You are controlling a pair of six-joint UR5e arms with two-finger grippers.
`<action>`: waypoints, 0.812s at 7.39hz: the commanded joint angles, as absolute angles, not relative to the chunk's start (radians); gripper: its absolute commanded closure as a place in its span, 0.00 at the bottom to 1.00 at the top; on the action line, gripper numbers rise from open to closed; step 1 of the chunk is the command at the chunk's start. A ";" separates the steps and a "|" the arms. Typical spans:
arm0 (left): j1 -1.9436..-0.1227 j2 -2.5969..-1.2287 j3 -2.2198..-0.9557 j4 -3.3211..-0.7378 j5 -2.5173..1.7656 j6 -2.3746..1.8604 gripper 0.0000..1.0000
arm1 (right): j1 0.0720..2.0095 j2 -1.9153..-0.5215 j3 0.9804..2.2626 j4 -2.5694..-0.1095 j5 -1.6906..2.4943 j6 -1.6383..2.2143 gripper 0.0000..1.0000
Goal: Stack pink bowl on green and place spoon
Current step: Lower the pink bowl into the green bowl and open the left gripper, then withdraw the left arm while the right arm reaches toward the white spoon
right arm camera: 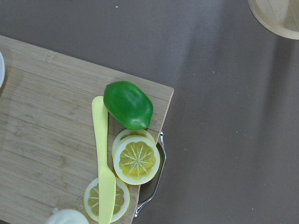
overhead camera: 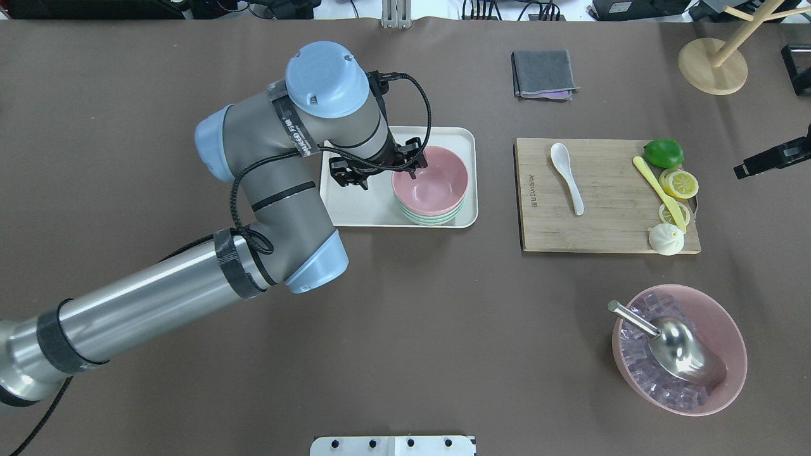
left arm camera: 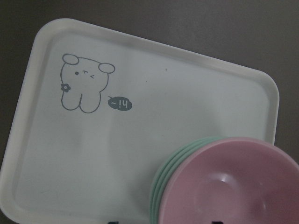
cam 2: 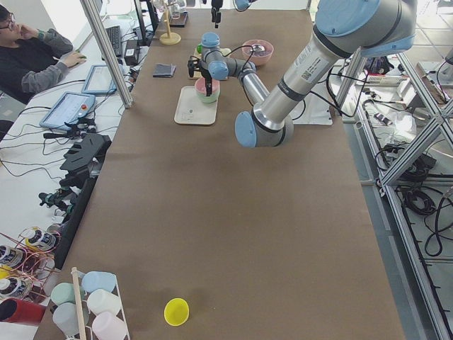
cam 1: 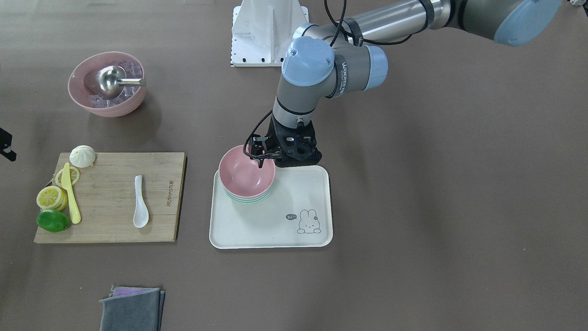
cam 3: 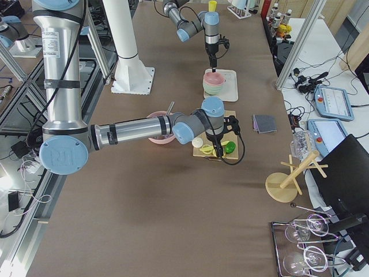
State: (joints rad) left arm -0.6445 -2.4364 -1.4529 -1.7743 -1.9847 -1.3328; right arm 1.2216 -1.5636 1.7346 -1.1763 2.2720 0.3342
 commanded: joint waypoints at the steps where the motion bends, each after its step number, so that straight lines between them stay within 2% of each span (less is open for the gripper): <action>1: -0.769 -2.238 -1.637 -1.758 -2.154 -1.196 0.01 | 1.207 -1.536 1.733 -1.178 2.270 0.351 0.00; 4: -1.010 -2.003 -1.927 -1.376 -2.207 -0.631 0.01 | 1.084 -1.436 1.730 -1.190 2.205 0.551 0.00; 6: -1.238 -1.898 -1.931 -1.235 -2.209 -0.188 0.01 | 0.967 -1.361 1.721 -1.195 2.114 0.703 0.00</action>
State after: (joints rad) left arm -1.0972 -1.9743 -1.9191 -1.3254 -2.2059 -0.4731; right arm 1.0380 -1.4066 1.7272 -1.1927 2.1642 0.6095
